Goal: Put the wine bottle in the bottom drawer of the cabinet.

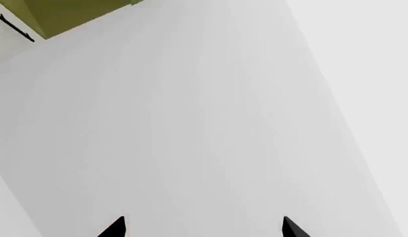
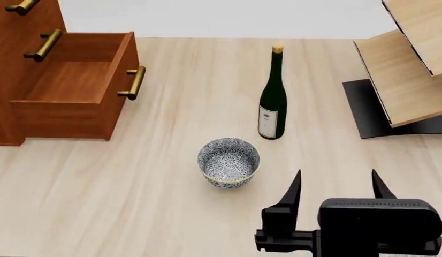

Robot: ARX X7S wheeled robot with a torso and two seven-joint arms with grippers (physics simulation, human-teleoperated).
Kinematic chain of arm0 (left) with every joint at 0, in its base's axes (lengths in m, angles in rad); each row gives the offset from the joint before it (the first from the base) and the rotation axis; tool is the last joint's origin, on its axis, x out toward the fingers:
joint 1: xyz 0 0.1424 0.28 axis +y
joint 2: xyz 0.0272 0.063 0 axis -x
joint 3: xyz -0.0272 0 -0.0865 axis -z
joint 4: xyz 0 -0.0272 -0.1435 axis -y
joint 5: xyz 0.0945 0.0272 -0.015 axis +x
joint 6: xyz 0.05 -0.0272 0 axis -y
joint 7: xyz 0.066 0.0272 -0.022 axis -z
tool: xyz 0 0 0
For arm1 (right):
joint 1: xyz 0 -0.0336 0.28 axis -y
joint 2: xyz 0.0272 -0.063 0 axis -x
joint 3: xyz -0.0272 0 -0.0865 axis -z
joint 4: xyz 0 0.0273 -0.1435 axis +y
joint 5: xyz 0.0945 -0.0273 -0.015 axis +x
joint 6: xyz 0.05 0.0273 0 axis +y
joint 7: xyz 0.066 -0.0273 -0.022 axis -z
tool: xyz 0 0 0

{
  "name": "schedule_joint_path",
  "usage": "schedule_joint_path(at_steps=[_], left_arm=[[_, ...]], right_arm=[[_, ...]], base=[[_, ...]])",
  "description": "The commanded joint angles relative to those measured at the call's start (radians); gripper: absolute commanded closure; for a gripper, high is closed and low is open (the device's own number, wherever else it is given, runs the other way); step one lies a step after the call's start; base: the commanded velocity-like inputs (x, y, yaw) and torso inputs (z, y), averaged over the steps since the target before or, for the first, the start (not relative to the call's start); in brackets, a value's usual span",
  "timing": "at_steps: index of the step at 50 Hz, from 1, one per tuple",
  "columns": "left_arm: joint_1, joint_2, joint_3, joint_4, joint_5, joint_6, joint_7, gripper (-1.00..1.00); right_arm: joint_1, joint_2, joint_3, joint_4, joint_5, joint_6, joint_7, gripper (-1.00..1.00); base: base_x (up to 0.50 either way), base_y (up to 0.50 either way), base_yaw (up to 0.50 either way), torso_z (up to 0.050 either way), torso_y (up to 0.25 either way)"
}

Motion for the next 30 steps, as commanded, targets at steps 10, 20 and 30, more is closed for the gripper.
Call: schedule_joint_path(at_steps=[10,20,30], left_arm=[[0.031,-0.015,0.011,0.000,-0.030,0.066,-0.042,-1.00],[0.047,-0.024,0.025,-0.002,-0.032,0.069,-0.054,-1.00],[0.071,-0.024,0.037,-0.017,-0.036,0.090,-0.055,-1.00]], right_arm=[[0.015,0.016,-0.039,0.014,-0.017,-0.010,0.012,-1.00],[0.018,0.024,-0.051,0.011,-0.018,-0.019,0.012,-1.00],[0.016,0.029,-0.056,0.020,-0.017,-0.029,0.015,-1.00]], base=[[0.00,0.00,0.00,0.000,0.000],[0.02,0.08,0.00,0.000,0.000],[0.08,0.22,0.00,0.000,0.000]])
